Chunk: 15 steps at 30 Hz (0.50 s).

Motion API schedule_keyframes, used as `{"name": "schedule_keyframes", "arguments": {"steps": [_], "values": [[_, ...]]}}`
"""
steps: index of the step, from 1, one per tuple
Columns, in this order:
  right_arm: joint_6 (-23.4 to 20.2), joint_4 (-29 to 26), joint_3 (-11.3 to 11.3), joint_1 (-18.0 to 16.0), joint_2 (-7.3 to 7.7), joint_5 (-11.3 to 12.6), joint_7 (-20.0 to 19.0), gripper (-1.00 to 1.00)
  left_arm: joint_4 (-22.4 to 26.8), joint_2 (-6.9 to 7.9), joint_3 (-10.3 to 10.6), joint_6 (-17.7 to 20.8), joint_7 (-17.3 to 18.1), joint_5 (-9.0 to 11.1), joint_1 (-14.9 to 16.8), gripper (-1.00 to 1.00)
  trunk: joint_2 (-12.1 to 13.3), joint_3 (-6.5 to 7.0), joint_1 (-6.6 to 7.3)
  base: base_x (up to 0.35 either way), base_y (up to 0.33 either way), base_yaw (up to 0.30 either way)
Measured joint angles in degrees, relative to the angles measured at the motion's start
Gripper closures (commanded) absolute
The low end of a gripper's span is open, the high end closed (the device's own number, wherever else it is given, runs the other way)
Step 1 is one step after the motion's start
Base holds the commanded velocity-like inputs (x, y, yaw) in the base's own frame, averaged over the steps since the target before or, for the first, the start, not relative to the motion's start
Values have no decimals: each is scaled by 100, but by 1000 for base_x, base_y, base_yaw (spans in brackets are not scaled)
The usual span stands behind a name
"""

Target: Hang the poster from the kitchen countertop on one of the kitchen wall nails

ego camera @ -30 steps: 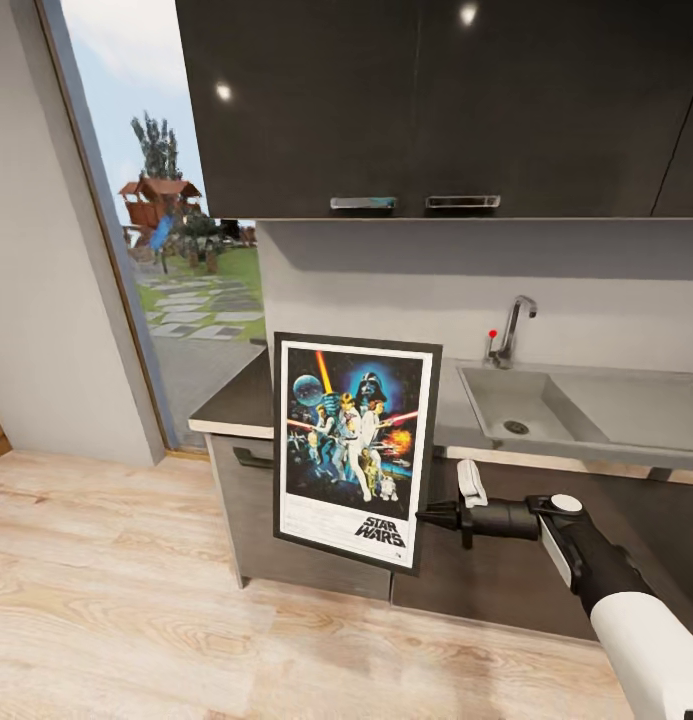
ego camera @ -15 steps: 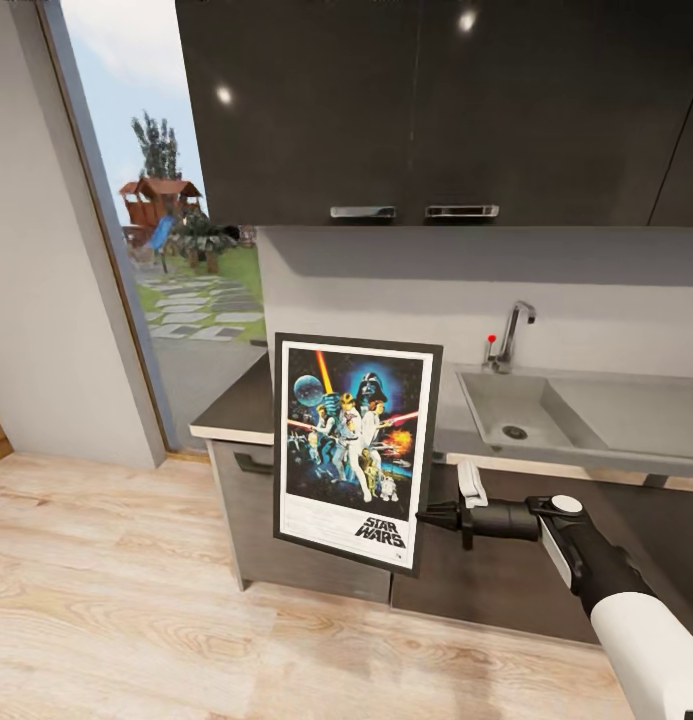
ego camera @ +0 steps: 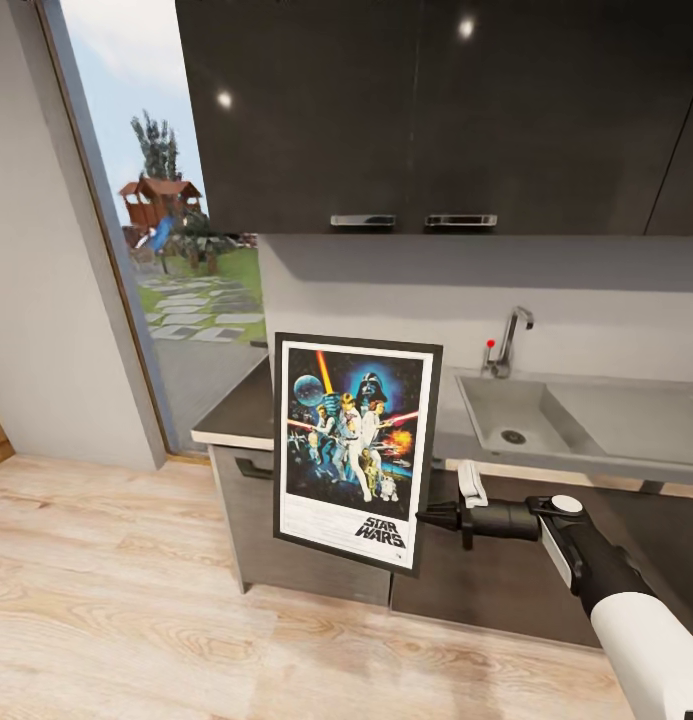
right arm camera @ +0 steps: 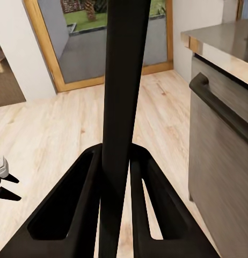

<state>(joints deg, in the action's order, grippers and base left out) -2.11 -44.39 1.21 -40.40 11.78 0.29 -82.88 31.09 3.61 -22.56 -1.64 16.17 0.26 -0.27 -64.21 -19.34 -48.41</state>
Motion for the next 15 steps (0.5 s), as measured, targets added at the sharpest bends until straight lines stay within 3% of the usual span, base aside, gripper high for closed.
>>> {"name": "schedule_keyframes", "arguments": {"steps": [15], "values": [[-2,0,5,0,1,0,-3,100,-1,2,1,-8,-1,-1,0,-100,602,270,330,0,0,0]]}}
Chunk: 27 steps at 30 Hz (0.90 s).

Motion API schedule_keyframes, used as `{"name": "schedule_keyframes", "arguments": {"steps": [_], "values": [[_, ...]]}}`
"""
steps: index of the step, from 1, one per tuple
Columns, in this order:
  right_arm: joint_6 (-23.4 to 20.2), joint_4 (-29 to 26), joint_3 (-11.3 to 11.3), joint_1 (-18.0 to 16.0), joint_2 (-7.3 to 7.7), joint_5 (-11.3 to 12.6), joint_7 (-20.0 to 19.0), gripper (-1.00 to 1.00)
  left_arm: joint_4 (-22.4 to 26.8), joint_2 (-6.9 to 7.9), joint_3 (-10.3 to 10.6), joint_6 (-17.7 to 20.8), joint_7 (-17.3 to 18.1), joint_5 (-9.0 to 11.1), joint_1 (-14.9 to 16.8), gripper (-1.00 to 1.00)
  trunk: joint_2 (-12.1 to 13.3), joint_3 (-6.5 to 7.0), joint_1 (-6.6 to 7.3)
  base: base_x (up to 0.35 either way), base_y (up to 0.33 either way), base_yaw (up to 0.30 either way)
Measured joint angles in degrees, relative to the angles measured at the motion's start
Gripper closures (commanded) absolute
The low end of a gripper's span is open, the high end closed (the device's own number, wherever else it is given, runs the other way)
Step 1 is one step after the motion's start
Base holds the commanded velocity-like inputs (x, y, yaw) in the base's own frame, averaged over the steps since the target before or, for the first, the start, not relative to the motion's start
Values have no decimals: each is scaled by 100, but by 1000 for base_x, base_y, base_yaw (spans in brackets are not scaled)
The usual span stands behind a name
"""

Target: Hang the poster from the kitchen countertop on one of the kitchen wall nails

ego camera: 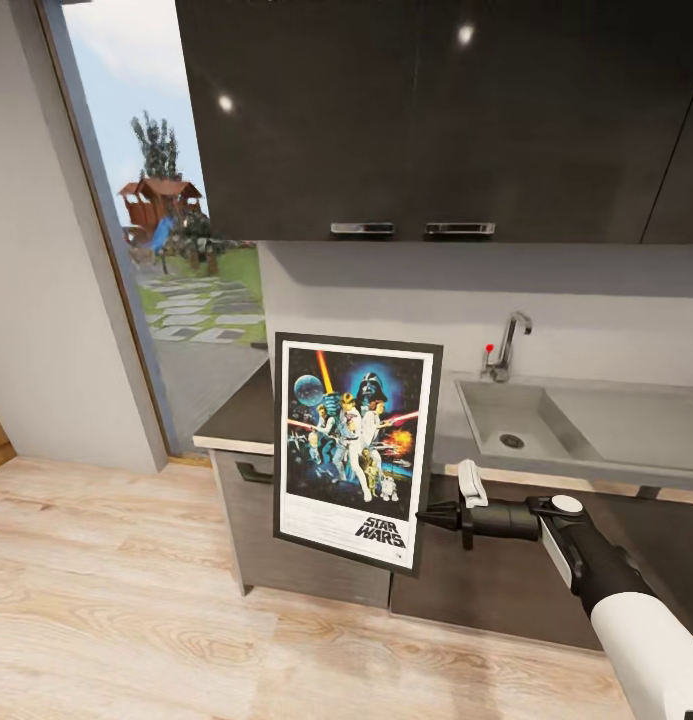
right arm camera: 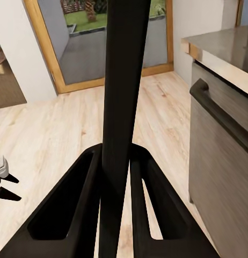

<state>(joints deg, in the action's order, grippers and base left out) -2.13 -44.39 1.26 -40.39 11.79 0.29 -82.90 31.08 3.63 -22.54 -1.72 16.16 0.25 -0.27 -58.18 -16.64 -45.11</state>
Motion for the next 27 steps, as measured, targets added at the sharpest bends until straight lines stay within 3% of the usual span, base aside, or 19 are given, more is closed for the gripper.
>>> {"name": "schedule_keyframes", "arguments": {"steps": [27], "values": [[-6,0,0,0,-1,0,3,100,0,-1,0,0,-9,0,0,-100,1084,486,594,0,0,0]]}}
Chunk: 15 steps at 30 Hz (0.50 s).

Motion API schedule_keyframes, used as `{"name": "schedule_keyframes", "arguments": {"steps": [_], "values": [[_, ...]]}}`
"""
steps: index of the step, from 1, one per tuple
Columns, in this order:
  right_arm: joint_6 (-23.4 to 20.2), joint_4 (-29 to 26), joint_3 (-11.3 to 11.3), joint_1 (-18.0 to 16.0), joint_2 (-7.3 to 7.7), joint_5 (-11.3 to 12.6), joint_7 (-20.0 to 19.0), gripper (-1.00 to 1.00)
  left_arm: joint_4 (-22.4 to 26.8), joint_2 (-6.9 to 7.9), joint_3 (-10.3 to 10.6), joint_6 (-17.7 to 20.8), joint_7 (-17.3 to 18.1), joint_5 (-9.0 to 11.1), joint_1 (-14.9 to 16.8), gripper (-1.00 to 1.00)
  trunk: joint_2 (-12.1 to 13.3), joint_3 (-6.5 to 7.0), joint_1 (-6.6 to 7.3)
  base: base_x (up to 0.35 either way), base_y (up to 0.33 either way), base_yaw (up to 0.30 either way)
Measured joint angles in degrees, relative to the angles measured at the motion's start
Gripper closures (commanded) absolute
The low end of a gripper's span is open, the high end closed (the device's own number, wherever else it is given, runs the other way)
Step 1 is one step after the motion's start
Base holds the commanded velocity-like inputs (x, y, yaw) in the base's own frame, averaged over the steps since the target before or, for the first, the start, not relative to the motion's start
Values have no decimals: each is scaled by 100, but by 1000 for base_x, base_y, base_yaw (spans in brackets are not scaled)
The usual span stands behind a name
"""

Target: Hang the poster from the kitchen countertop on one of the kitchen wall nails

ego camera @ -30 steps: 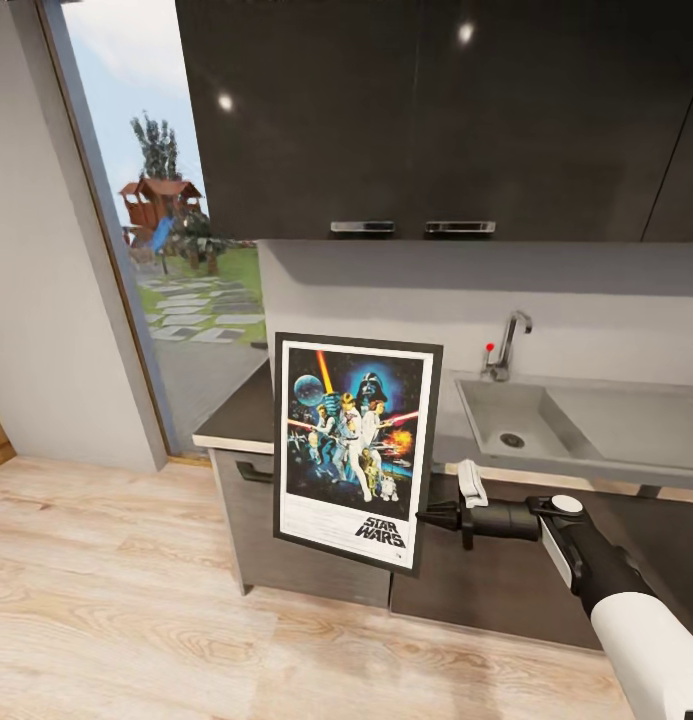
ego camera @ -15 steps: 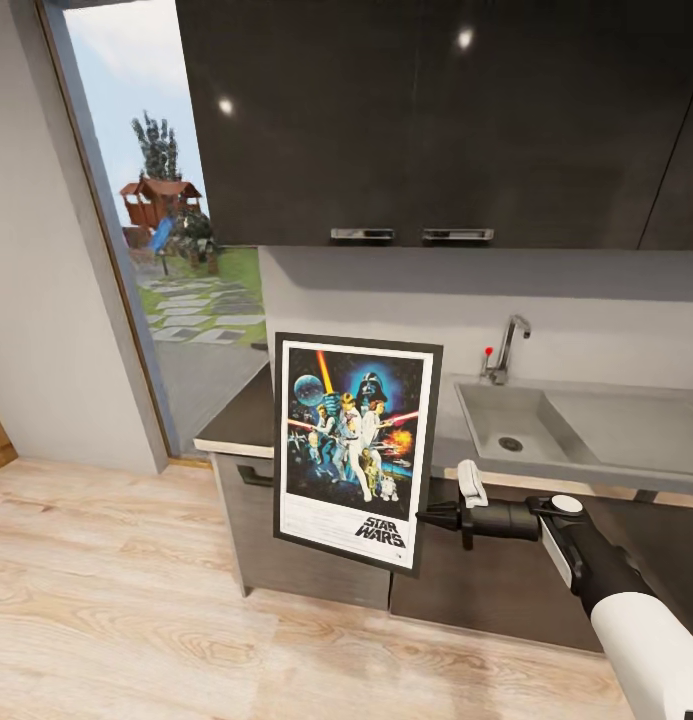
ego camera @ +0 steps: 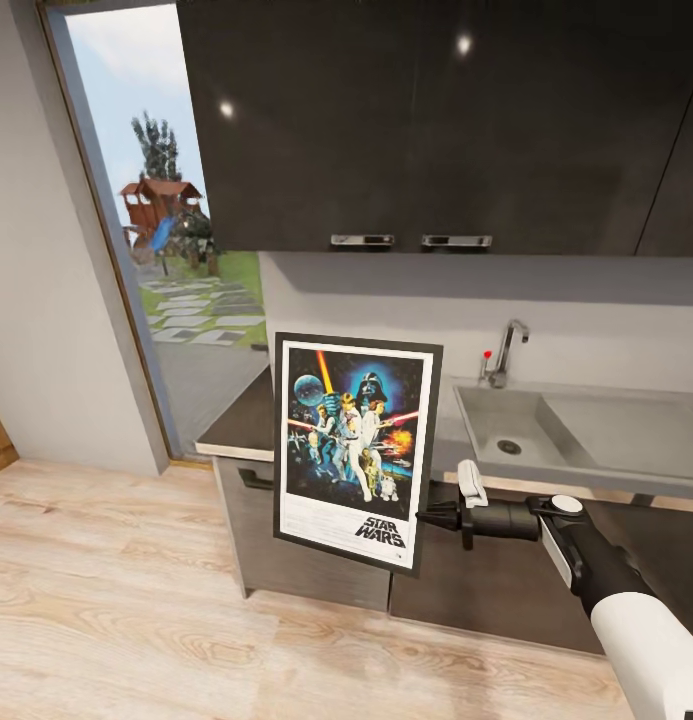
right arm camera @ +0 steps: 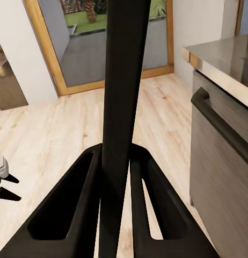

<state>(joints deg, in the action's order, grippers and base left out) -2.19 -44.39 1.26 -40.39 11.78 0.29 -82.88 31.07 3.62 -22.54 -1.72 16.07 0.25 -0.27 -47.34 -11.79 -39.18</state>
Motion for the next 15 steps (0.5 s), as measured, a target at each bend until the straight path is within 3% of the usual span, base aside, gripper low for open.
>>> {"name": "schedule_keyframes", "arguments": {"steps": [15], "values": [[0,0,0,0,0,0,0,100,0,1,0,0,0,0,0,-100,603,270,330,0,0,0]]}}
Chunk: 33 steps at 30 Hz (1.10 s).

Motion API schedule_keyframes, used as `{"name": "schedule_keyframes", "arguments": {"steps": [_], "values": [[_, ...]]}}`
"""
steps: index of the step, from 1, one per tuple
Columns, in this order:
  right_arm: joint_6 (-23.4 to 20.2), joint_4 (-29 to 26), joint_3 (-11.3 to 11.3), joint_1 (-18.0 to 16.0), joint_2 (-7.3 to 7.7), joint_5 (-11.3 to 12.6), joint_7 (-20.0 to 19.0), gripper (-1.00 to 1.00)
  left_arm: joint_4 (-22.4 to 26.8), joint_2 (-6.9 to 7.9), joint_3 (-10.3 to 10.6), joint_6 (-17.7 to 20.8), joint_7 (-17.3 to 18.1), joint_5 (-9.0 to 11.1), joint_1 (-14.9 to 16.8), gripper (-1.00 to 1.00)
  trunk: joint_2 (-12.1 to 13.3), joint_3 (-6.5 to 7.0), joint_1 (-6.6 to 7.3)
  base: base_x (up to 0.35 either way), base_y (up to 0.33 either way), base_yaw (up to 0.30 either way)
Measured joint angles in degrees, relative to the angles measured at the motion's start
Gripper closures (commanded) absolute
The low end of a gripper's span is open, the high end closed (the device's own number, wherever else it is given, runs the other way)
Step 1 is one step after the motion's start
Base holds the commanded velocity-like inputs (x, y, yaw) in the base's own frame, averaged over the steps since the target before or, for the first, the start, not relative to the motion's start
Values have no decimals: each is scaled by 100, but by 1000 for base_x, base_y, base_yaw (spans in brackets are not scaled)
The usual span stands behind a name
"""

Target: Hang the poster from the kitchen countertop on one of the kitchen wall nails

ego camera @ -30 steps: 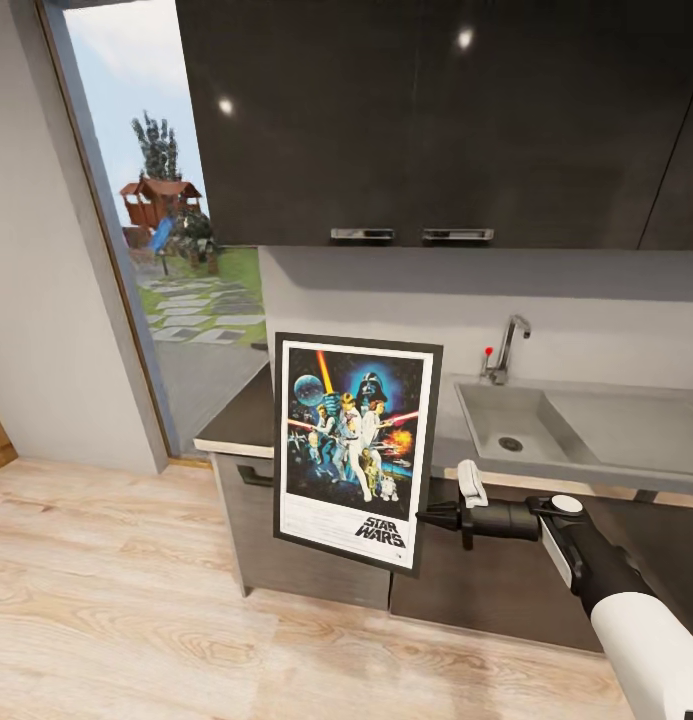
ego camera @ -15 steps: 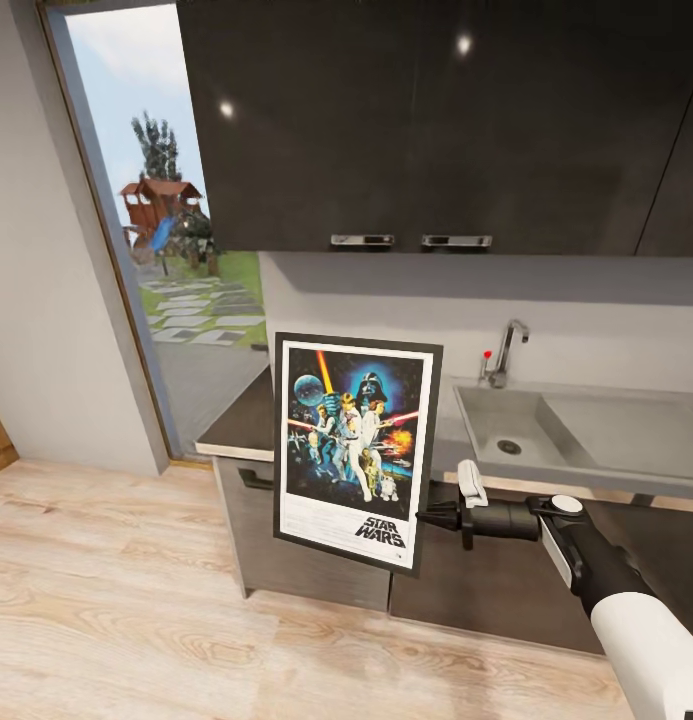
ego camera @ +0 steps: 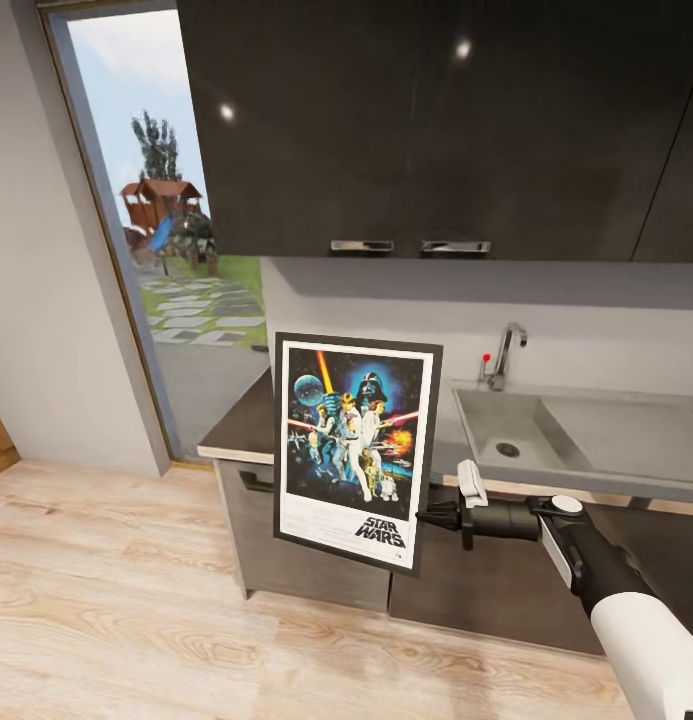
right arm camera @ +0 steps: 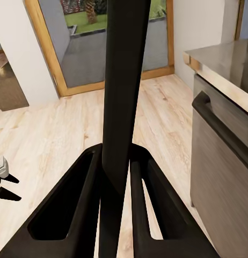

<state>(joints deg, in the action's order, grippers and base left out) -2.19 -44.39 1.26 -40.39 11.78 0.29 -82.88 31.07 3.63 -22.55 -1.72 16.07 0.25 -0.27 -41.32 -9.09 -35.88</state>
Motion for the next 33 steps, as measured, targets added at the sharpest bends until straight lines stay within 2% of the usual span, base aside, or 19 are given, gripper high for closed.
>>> {"name": "schedule_keyframes", "arguments": {"steps": [33], "values": [[0,0,0,1,-2,0,0,100,0,0,-1,0,0,0,-1,-100,1327,595,726,0,0,0]]}}
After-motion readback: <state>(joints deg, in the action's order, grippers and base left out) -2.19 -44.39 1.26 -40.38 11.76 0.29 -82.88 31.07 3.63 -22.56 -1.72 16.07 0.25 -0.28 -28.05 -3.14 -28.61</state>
